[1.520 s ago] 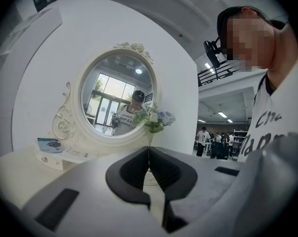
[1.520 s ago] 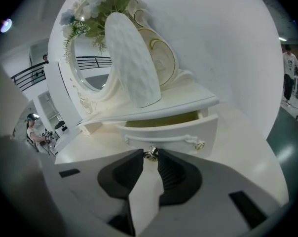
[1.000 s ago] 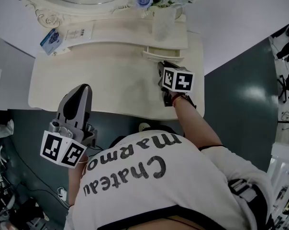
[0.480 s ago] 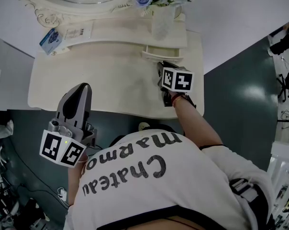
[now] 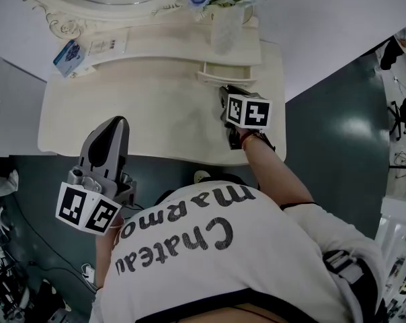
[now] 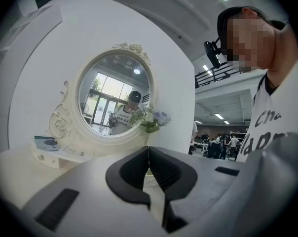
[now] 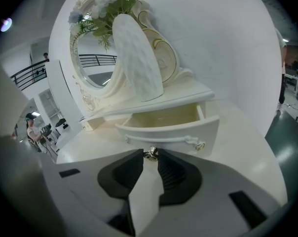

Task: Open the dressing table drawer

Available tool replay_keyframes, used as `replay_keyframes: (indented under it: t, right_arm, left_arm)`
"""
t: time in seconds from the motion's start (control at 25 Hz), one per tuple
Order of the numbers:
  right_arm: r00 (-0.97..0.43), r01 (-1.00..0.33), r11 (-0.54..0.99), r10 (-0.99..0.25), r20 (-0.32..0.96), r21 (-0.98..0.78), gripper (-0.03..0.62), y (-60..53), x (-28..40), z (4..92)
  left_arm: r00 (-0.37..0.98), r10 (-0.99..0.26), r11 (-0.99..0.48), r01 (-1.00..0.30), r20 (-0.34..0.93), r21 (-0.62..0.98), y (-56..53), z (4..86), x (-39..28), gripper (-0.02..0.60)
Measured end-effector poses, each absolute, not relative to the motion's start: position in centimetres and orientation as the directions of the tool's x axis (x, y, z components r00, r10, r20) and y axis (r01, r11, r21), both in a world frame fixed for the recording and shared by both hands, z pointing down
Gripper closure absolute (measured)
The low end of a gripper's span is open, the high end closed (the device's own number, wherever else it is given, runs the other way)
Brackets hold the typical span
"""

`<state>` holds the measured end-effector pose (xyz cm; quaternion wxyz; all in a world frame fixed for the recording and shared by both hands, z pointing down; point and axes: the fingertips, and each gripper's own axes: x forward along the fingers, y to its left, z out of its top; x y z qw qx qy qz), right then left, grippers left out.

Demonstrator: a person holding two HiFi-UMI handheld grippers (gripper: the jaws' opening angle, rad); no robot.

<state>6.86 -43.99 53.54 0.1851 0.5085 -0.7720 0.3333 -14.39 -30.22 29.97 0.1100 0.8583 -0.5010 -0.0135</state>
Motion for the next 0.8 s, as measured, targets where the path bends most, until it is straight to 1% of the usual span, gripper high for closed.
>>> replay_keyframes:
  t: [0.8]
  right_arm:
    - [-0.415,-0.908,0.261,-0.661,0.626,-0.327,0.491,-43.16,6.91,53.54]
  left_arm:
    - [0.501,-0.862,-0.478,-0.854,0.077,0.204,-29.53,30.03,-14.39,0.558]
